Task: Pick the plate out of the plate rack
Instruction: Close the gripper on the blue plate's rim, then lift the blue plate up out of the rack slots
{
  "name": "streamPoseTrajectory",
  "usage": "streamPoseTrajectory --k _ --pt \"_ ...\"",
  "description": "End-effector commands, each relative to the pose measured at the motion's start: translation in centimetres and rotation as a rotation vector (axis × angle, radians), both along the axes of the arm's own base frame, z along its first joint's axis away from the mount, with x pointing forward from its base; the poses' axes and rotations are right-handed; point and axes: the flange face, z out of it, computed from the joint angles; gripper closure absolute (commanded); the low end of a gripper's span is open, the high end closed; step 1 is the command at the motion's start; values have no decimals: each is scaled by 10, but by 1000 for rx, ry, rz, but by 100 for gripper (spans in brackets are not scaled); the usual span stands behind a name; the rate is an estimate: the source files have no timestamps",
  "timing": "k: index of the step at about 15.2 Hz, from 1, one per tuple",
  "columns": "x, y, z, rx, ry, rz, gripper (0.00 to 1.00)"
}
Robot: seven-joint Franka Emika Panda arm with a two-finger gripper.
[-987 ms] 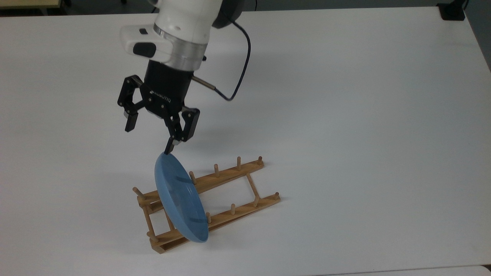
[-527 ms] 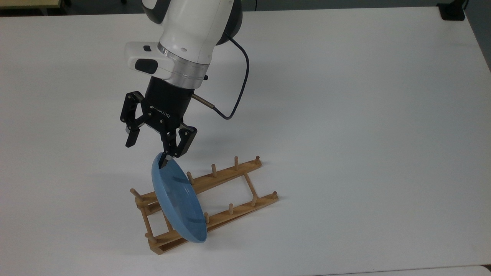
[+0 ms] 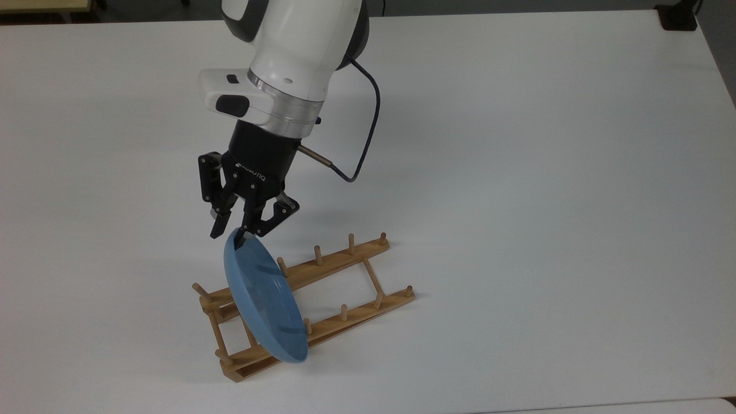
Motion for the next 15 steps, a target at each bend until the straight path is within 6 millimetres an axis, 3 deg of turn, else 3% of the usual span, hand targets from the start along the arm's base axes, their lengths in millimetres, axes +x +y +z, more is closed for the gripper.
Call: streamPoseTrajectory --k 1,8,12,15 --pt "3 9 4 -17 -25 8 88" --pt "1 8 12 -33 -36 17 100" --pt "-4 4 36 -22 -68 6 100" --pt "-16 5 72 24 -111 -14 100"
